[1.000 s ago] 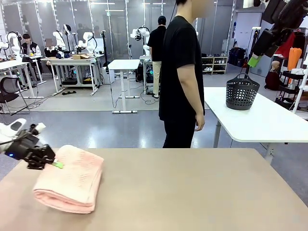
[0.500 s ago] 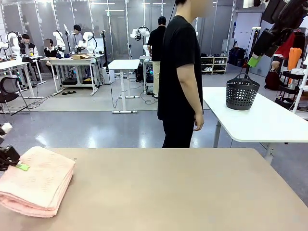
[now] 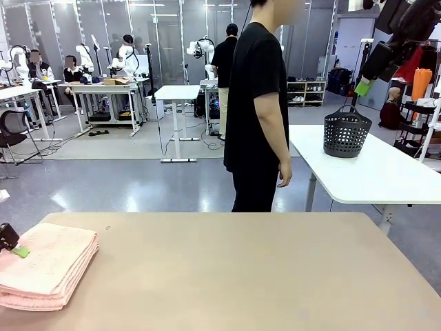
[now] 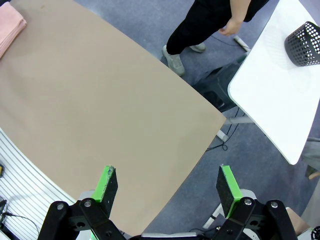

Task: Fold the towel.
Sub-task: Pick up the 100 cm Hotel Towel and place it on the left side of the table.

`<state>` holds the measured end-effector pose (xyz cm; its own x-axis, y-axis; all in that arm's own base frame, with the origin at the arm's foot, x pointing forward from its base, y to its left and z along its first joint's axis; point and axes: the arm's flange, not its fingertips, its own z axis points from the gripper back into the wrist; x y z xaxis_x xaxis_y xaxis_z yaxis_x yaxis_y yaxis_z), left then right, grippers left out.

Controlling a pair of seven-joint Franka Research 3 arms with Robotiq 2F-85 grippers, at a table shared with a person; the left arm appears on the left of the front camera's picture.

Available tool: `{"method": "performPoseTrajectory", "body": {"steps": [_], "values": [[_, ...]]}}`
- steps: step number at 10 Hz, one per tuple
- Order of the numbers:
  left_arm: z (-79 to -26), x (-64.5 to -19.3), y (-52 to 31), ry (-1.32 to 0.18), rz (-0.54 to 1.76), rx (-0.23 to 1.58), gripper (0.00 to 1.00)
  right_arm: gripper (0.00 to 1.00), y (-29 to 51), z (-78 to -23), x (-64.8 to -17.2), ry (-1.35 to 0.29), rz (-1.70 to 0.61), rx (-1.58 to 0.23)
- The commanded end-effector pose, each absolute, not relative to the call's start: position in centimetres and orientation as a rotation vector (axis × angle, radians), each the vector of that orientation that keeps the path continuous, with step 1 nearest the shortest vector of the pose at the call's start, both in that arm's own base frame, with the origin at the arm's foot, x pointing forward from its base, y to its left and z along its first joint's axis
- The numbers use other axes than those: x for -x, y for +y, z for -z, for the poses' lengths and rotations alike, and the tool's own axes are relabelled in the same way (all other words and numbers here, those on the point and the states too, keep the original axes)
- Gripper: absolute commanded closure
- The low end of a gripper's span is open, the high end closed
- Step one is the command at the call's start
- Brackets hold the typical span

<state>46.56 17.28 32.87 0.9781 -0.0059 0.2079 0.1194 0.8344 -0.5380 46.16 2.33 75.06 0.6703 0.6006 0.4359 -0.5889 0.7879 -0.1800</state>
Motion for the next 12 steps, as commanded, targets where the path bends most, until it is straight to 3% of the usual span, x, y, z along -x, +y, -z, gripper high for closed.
{"method": "performPoseTrajectory", "body": {"steps": [1, 2, 3, 5, 6, 7, 9, 12], "values": [[-33.8, -47.1, 17.2, -0.224, 0.105, 0.489, 0.16, 0.0, 2.4, -75.1, -46.2, -0.499, -0.667, 0.02], [-34.5, -47.2, 17.4, -0.238, 0.113, 0.437, 0.14, 0.0, 2.4, -75.1, -46.2, -0.499, -0.667, 0.02], [-35.1, -46.9, 17.3, -0.24, 0.116, 0.419, 0.0, 0.0, 2.4, -75.1, -46.2, -0.499, -0.667, 0.02], [-37.1, -46.0, 16.6, -0.25, 0.126, 0.38, 0.0, 0.0, 2.4, -75.1, -46.2, -0.499, -0.667, 0.02], [-38.1, -45.5, 16.1, -0.255, 0.136, 0.364, 0.09, 0.0, 2.4, -75.1, -46.2, -0.499, -0.667, 0.02], [-38.9, -44.9, 15.3, -0.26, 0.159, 0.358, 0.0, 0.0, 2.4, -75.1, -46.2, -0.499, -0.667, 0.02], [-39.2, -43.8, 14.2, -0.258, 0.18, 0.329, 0.0, 0.0, 2.4, -75.1, -46.2, -0.499, -0.667, 0.02], [-39.2, -45.5, 15.8, -0.263, 0.169, 0.385, 0.0, 0.0, 2.4, -75.1, -46.2, -0.499, -0.667, 0.02]]}}
